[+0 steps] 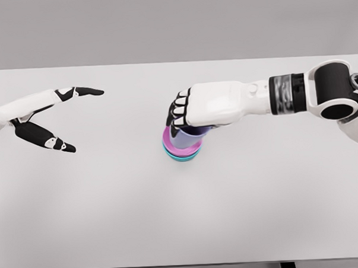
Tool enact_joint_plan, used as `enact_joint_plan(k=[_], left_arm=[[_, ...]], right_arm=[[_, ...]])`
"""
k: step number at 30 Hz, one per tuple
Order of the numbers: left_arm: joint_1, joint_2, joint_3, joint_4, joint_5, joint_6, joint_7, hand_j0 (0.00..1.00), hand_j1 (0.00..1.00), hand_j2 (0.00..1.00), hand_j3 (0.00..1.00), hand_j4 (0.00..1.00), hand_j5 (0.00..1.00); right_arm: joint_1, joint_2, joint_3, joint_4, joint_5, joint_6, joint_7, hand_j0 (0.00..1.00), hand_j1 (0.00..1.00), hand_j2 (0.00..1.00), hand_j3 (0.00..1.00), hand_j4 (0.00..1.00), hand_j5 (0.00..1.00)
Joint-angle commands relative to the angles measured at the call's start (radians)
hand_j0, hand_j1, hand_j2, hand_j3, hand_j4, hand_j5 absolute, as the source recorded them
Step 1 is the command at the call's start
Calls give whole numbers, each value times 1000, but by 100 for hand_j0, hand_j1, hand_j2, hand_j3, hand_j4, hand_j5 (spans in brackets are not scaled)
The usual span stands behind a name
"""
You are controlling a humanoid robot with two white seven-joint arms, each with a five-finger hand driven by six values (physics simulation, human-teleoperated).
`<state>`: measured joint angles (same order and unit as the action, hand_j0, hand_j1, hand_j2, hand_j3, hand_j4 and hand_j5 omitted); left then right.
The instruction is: Stacking bowl and cup with both arms
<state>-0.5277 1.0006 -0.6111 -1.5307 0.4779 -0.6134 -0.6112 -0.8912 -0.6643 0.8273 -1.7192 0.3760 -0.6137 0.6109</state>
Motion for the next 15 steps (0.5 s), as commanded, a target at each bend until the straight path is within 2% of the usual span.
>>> enact_joint_plan(k=[1,4,15], left_arm=[[0,1,1,0,8,3,0,100,100,100,100,100,100],[0,1,1,0,8,3,0,100,100,100,100,100,100],[0,1,1,0,8,3,0,100,100,100,100,100,100]], right_arm=[[0,17,6,27,0,3,0,64,64,64,64,64,64],[0,28,9,66,3,3,0,64,64,64,64,64,64],[0,60,38,115,9,3,0,64,64,64,64,64,64]])
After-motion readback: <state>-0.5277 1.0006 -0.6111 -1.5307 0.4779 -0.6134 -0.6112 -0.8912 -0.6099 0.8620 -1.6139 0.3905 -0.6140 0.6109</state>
